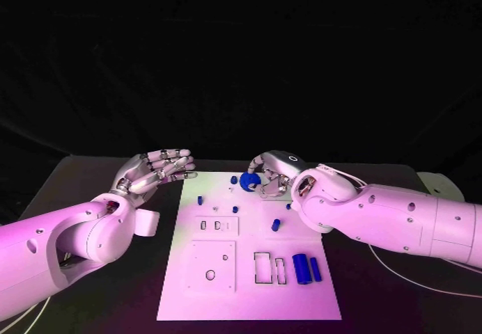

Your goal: Assemble the parts on the task board

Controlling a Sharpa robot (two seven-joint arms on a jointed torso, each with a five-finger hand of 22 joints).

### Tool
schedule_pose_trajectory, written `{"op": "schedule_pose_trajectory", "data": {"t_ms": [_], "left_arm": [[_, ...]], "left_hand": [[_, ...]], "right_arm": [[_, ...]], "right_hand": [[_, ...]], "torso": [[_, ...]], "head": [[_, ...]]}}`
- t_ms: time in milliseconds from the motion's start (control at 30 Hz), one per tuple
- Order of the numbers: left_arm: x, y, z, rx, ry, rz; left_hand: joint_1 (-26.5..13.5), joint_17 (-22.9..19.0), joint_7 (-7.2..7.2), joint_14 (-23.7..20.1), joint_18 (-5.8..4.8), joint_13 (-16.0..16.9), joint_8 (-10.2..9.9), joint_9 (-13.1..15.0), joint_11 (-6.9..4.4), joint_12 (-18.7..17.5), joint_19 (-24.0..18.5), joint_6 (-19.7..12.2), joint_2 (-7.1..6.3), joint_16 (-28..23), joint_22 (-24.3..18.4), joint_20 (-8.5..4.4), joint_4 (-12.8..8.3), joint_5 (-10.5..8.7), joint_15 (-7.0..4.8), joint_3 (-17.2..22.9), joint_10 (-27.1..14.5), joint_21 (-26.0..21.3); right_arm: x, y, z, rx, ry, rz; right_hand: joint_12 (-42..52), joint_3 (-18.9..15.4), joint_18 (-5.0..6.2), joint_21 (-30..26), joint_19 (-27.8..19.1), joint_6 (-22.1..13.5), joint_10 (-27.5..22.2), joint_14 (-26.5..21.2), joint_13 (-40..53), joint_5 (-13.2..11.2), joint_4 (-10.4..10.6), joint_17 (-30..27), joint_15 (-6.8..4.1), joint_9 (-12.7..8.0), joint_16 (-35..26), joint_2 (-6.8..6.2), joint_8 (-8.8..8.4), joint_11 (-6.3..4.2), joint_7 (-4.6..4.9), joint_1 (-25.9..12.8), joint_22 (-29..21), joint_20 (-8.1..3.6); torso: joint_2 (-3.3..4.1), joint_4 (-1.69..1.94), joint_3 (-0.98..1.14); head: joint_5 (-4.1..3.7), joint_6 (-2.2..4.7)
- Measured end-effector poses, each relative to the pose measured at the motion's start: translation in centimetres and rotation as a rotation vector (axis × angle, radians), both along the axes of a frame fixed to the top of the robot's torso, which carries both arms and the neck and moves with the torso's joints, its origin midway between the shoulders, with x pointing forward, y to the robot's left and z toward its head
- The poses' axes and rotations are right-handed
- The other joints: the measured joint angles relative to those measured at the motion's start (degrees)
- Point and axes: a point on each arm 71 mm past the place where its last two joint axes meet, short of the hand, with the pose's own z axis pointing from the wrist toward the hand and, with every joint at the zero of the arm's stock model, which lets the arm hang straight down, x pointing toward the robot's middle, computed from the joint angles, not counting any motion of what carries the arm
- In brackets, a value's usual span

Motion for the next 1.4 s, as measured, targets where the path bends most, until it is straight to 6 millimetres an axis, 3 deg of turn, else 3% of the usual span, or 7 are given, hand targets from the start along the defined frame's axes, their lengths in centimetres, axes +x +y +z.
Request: {"op": "schedule_pose_trajectory", "data": {"t_ms": [267,667,1233,1400], "left_arm": [[0.0,-0.2,0.0,-0.001,0.001,-0.005],[0.0,-0.5,0.0,-0.005,0.002,-0.013],[-0.1,-0.7,0.0,-0.006,0.003,-0.019],[-0.1,-0.7,0.0,-0.006,0.003,-0.02]], "left_hand": [[0.0,0.0,0.0,0.0,0.0,0.0,0.0,0.0,0.0,0.0,0.0,0.0,0.0,0.02,0.0,0.0,0.0,0.0,0.0,0.0,0.0,0.0],[0.0,0.01,0.0,0.0,0.0,0.0,0.0,0.0,0.0,0.0,0.0,0.0,0.0,-0.22,-0.05,0.0,0.0,0.0,0.0,0.0,0.0,-0.23],[0.0,0.01,0.0,0.0,0.0,0.0,0.0,0.01,0.0,0.0,0.0,0.0,0.0,-0.22,-0.05,0.0,0.16,0.0,0.0,0.16,0.0,-0.23],[0.0,0.01,0.0,0.0,0.0,0.0,0.0,0.01,0.0,0.0,0.0,0.0,0.0,-0.22,-0.05,0.0,0.16,0.0,0.0,0.16,0.0,-0.23]], "right_arm": [[0.1,2.9,-0.3,-0.004,-0.023,0.02],[0.3,4.6,-1.8,-0.023,-0.027,0.015],[0.6,5.0,-2.5,-0.046,-0.031,0.004],[0.7,5.2,-2.6,-0.05,-0.032,0.0]], "right_hand": [[0.0,0.23,0.0,0.0,0.0,0.0,0.0,0.0,0.0,0.0,0.08,0.04,0.0,-0.03,0.0,0.0,-0.23,0.0,-0.01,0.0,-0.01,0.0],[-0.01,0.31,0.0,-0.01,0.0,0.12,0.0,0.0,0.01,0.24,0.0,0.03,0.0,-0.14,0.0,-0.23,-0.66,0.0,-0.15,-0.23,-0.02,0.0],[-0.01,0.71,0.0,-0.01,0.0,0.72,0.0,0.0,0.04,0.16,-0.08,0.02,0.0,-0.26,0.0,-0.5,-0.67,0.0,-0.76,-1.01,-0.03,0.0],[-0.49,1.14,0.0,-0.01,0.0,0.33,0.03,0.0,0.03,-0.64,-0.17,0.02,0.0,-0.5,0.0,-1.22,-1.66,0.06,-0.5,-1.73,-0.03,0.0]], "torso": [[0.08,0.07,-0.1],[0.13,0.03,-0.02],[0.11,-0.07,0.07],[0.1,-0.02,0.05]], "head": [[0.16,0.11],[0.53,-0.27],[0.71,-0.5],[0.63,-0.42]]}}
